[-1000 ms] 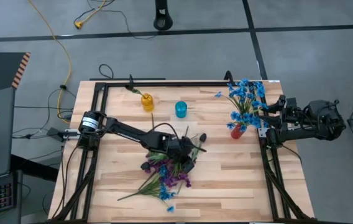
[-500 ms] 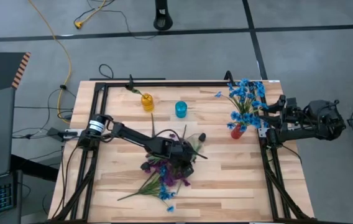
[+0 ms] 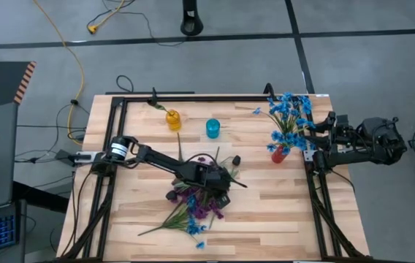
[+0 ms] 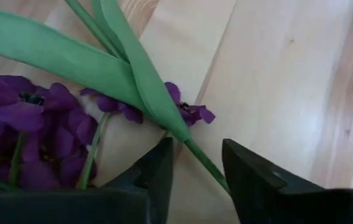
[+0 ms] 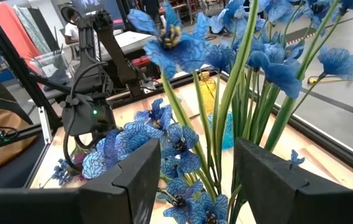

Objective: Sort flowers into vase by color
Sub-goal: Put the right black tulip into the yellow vase

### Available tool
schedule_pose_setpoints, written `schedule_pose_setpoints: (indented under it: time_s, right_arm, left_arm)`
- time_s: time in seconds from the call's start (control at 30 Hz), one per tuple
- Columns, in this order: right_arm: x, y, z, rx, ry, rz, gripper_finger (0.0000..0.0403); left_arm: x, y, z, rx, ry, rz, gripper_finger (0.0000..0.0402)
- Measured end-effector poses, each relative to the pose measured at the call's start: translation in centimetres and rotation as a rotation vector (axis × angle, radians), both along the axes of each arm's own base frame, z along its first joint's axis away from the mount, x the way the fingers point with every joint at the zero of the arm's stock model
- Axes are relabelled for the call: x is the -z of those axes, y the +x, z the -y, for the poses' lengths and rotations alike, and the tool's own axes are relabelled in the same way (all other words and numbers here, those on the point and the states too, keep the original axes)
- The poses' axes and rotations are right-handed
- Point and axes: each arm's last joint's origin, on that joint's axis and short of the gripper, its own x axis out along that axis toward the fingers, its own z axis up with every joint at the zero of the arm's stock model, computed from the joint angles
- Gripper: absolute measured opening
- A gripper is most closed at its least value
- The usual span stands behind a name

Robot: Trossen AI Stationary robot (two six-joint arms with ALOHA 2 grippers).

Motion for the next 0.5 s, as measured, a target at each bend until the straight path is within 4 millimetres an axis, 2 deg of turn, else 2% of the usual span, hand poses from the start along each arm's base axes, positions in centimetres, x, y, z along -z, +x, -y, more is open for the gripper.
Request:
schedule_pose_setpoints:
  time_s: [0.37, 0.5]
  right_arm:
    - [0.0, 0.0, 0.0, 0.0, 0.001, 0.0, 0.0233]
    - [0.0, 0.0, 0.0, 0.0, 0.001, 0.0, 0.0233]
  left_arm:
    - [-0.68, 0.46, -0.19, -0.032, -0.041, -0.01, 0.001]
    - [-0.84, 0.44, -0.14, -0.041, -0.081, -0.012, 0.0005]
